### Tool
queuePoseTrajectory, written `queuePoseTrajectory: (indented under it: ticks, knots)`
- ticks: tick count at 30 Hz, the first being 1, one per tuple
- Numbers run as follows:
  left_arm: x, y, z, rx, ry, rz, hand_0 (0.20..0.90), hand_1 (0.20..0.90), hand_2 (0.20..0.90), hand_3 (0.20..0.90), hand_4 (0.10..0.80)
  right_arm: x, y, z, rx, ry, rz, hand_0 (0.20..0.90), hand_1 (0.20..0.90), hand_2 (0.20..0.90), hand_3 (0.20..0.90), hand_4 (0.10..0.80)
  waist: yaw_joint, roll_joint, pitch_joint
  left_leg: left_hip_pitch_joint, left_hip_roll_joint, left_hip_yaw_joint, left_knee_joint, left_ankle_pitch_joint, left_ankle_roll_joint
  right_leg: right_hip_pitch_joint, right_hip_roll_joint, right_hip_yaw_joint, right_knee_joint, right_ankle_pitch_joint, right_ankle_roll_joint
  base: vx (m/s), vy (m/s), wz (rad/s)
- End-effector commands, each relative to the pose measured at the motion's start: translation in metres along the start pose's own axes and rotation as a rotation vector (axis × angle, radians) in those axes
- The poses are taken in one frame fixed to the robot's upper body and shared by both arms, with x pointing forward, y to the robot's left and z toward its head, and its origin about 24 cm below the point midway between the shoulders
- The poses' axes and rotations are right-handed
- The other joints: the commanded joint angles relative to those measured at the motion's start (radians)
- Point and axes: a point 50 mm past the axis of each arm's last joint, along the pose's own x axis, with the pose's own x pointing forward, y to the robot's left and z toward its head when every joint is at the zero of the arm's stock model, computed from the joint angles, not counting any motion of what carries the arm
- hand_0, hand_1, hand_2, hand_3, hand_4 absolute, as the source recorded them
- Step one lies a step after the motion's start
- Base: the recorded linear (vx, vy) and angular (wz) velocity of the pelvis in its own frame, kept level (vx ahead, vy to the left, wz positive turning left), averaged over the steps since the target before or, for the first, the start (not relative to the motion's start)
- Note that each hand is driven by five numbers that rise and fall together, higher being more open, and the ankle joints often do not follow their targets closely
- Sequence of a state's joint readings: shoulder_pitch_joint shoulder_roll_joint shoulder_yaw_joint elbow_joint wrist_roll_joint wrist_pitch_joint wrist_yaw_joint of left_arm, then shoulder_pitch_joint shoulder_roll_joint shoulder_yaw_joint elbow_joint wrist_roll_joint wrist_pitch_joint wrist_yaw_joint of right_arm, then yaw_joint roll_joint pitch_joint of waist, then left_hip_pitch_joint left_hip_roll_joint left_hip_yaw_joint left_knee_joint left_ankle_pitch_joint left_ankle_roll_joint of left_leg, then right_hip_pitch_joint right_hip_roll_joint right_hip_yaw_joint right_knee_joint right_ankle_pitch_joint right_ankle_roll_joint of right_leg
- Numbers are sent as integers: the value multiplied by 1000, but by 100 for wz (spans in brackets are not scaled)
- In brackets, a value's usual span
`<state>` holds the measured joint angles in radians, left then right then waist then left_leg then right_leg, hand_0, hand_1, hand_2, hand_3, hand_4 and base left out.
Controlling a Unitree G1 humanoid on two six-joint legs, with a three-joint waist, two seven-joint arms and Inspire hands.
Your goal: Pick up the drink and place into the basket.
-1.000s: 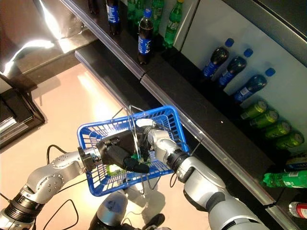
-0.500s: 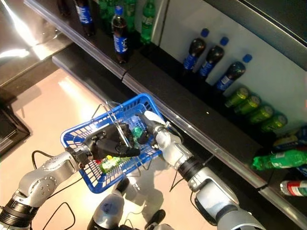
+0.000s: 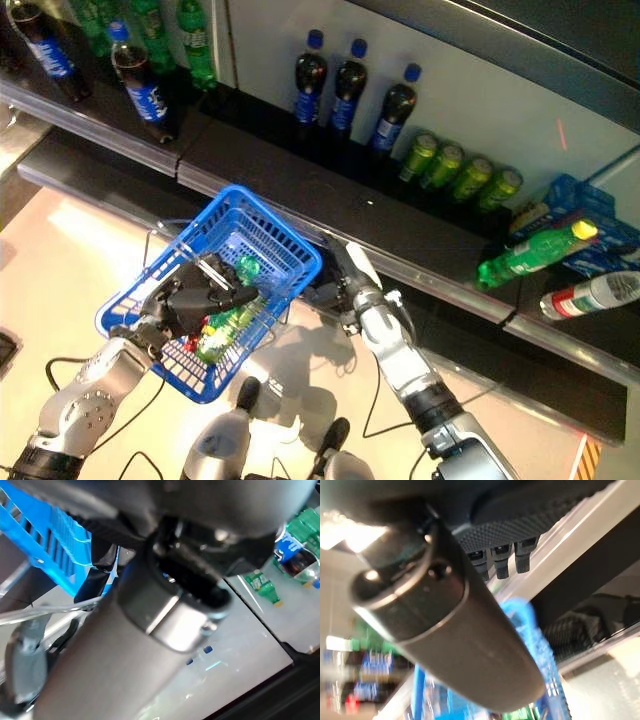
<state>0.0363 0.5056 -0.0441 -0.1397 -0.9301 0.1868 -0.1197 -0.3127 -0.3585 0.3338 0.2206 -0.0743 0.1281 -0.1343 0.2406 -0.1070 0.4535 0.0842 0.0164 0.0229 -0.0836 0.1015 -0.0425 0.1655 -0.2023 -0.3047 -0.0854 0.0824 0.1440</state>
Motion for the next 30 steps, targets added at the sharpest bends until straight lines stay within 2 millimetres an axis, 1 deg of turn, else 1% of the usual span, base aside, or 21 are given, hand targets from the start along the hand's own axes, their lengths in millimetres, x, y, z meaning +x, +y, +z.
queuePoseTrajectory:
  ticks: [1,3,5,8,10,13,15,17,18,19,20,21,24,25,26,28,29,30]
  knots:
    - [0,-49,90,-46,-681,-283,300,300,300,200,100,-19,-1,-12,30,-69,-23,900,900,900,900,800,-56,84,-380,25,-25,-35,-4,-92,19,-4,24,-1,22,-26,29,35,76,-15]
    - [-3,-35,84,-36,-666,-216,300,300,300,200,100,-27,-7,-21,73,-62,-53,900,900,900,900,800,-71,87,-378,27,-23,-24,-4,-95,20,-8,23,7,24,-27,29,40,78,-21]
    - [-8,-21,78,16,-655,-139,300,300,300,200,100,-34,-12,-29,106,-50,-72,900,900,900,900,800,-84,89,-378,29,-21,-14,-4,-97,20,-11,22,13,25,-28,30,50,86,-7]
    - [-17,4,66,85,-603,0,300,300,300,200,100,-50,-24,-51,177,8,-104,900,900,900,900,800,-107,89,-377,30,-19,0,-4,-99,21,-18,21,25,33,-31,32,62,82,-3]
    - [-21,16,60,90,-571,59,300,300,300,200,100,-57,-28,-61,218,36,-116,900,900,900,900,800,-114,88,-376,31,-19,7,-4,-101,22,-20,20,28,37,-34,32,63,65,-12]
    - [-34,44,39,79,-474,211,300,300,300,200,100,-75,-36,-83,339,95,-167,900,900,900,900,800,-132,84,-372,34,-19,21,-4,-104,26,-27,19,38,50,-37,33,75,84,-12]
    - [-47,67,18,48,-389,310,300,300,300,200,100,-90,-39,-101,421,145,-209,900,900,900,900,800,-148,80,-366,37,-25,31,-4,-108,33,-38,17,52,69,-32,37,72,97,-8]
    - [-55,81,3,33,-316,385,300,300,300,200,100,-99,-43,-115,484,191,-248,900,900,900,900,800,-158,79,-363,40,-28,38,-4,-111,36,-43,17,69,76,-33,38,52,110,-13]
    - [-62,91,-9,7,-264,422,300,300,300,200,100,-106,-46,-125,509,225,-269,900,900,900,900,800,-166,78,-360,41,-31,43,-4,-113,39,-45,18,79,80,-31,38,32,105,-25]
    - [-64,93,-12,0,-246,433,300,300,300,200,100,-108,-46,-128,514,235,-274,900,900,900,900,800,-166,78,-360,42,-31,45,-4,-114,40,-46,18,83,81,-31,38,40,138,-27]
    - [-69,101,-24,-4,-188,473,300,300,300,200,100,-113,-48,-137,530,278,-294,900,900,900,900,800,-175,76,-358,42,-37,49,-4,-117,43,-51,15,96,87,-22,42,48,145,-19]
    - [-77,109,-39,-18,-125,503,300,300,300,200,100,-122,-47,-147,557,319,-309,900,900,900,900,800,-185,75,-355,42,-44,48,-4,-120,48,-64,12,113,102,-8,44,57,169,-8]
    - [-90,123,-72,-46,19,593,300,300,300,200,100,-137,-41,-167,594,423,-333,900,900,900,900,800,-207,72,-350,40,-58,61,-4,-126,52,-101,-4,146,130,43,56,34,121,-18]
    - [-91,125,-79,-46,53,612,300,300,300,200,100,-140,-38,-172,600,450,-333,900,900,900,900,800,-211,72,-348,39,-61,67,-4,-128,52,-111,-7,151,133,57,61,9,82,-19]
    - [-96,129,-92,-53,117,640,300,300,300,200,100,-147,-34,-181,605,493,-326,900,900,900,900,800,-215,71,-344,42,-64,84,-4,-132,49,-127,-11,140,127,75,67,-9,56,-23]
    - [-102,130,-105,-55,179,676,300,300,300,200,100,-153,-25,-191,638,550,-307,900,900,900,900,800,-210,66,-339,46,-71,114,-4,-142,41,-150,-18,92,111,111,81,-33,12,-54]
    - [-106,131,-116,-65,234,690,300,300,300,200,100,-161,-19,-201,653,603,-288,900,900,900,900,800,-207,66,-335,46,-72,133,-4,-146,43,-168,-12,78,125,115,83,-62,-38,-86]
    - [-109,133,-123,-56,271,705,300,300,300,200,100,-170,-13,-209,671,649,-272,900,900,900,900,800,-210,70,-336,41,-68,139,-4,-142,48,-173,3,89,149,93,76,-62,-48,-93]
